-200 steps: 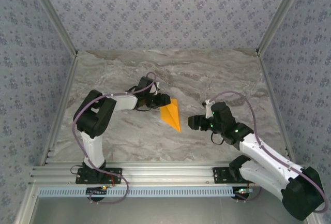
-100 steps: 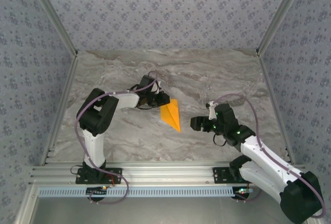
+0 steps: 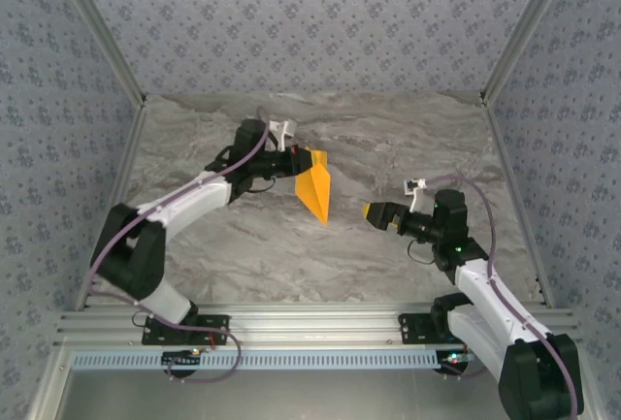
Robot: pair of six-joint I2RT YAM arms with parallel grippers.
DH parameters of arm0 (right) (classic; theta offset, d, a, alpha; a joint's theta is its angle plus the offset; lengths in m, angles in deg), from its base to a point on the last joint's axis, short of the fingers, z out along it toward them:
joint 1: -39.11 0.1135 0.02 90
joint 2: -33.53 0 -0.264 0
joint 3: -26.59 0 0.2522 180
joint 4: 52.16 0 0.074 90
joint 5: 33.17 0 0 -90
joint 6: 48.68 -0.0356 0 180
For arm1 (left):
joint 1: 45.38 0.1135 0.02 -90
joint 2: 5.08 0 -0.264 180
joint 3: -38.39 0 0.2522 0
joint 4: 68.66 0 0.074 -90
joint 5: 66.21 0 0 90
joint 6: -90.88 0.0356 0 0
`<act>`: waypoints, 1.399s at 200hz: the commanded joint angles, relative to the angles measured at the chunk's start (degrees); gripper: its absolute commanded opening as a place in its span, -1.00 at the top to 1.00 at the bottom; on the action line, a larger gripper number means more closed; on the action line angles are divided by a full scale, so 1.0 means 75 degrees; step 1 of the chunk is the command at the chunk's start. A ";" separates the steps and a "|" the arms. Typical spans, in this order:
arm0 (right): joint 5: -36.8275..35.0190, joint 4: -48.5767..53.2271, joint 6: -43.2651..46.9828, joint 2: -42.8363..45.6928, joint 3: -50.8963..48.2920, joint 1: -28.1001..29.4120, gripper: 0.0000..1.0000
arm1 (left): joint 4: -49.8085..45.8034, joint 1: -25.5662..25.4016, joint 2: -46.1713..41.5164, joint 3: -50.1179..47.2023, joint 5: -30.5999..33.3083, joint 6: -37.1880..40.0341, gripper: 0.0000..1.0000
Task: Fold a paper plane with a square sheet of paper (fold left side to right side)
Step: Turn over the paper at the center of the table.
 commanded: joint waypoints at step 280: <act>-0.2988 0.3964 0.2963 -0.1229 0.3196 0.3045 0.84 | -0.2932 -0.0019 -0.3036 -0.0209 0.1639 0.0963 -0.51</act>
